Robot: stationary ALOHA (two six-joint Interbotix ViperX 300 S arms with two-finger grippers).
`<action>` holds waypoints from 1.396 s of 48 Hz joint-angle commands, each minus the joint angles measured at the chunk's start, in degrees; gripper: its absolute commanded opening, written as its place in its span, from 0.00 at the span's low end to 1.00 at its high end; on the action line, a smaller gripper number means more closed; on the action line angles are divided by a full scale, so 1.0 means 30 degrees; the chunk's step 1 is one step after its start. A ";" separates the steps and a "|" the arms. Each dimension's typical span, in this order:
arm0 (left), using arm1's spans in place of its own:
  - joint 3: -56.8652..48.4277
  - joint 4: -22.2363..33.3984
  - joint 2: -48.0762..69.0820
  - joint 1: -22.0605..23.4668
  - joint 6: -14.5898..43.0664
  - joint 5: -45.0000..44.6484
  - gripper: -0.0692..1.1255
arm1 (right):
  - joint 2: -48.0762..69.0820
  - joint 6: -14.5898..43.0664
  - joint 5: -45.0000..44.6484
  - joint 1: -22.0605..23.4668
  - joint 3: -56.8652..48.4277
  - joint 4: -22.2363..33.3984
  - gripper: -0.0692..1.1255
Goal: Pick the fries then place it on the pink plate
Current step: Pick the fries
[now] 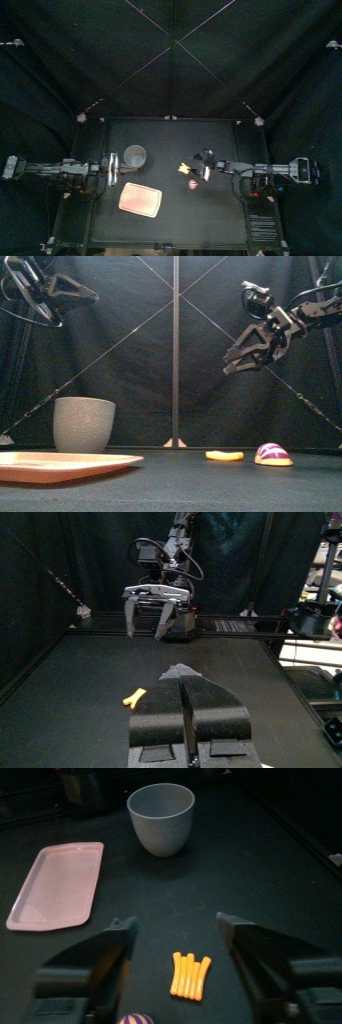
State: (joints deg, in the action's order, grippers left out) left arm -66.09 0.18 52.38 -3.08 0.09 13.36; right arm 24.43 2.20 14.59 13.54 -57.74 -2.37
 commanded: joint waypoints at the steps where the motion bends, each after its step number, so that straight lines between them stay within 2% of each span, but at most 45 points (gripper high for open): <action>1: 0.0498 0.0000 -0.0059 -0.0059 -0.0029 0.0088 0.07 | -0.0732 -0.0029 0.0645 0.0527 0.0615 -0.0527 0.94; 7: 0.0469 0.0000 -0.0088 -0.0029 -0.0029 0.0059 0.07 | -0.2695 0.0059 0.0527 0.0732 0.1025 -0.1025 0.93; 11: 0.0439 0.0000 -0.0088 -0.0029 0.0000 0.0029 0.07 | -0.3926 0.0059 -0.0645 0.0586 0.1582 -0.1230 0.93; 23: 0.0264 -0.0029 -0.0059 -0.0234 0.0029 0.0000 0.07 | -0.6533 0.0029 -0.9521 0.0820 0.5449 -0.1084 0.93; 29: 0.0176 -0.0029 -0.0088 -0.0439 0.0029 0.0000 0.07 | -0.7617 0.0059 -1.2041 0.0908 0.6855 -0.0381 0.93; 56: -0.0293 -0.0029 -0.0059 -0.0615 0.0029 -0.0029 0.07 | -0.9961 0.0117 -1.2686 0.1641 0.7939 -0.0146 0.93; 67: -0.0322 -0.0059 -0.0059 -0.0762 0.0029 -0.0029 0.07 | -1.0518 0.0088 -1.2598 0.1699 0.7881 -0.0967 0.93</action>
State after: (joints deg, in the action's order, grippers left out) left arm -67.76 0.18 52.38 -5.01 0.09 13.01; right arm -7.91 2.55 -23.55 18.37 -35.07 -4.57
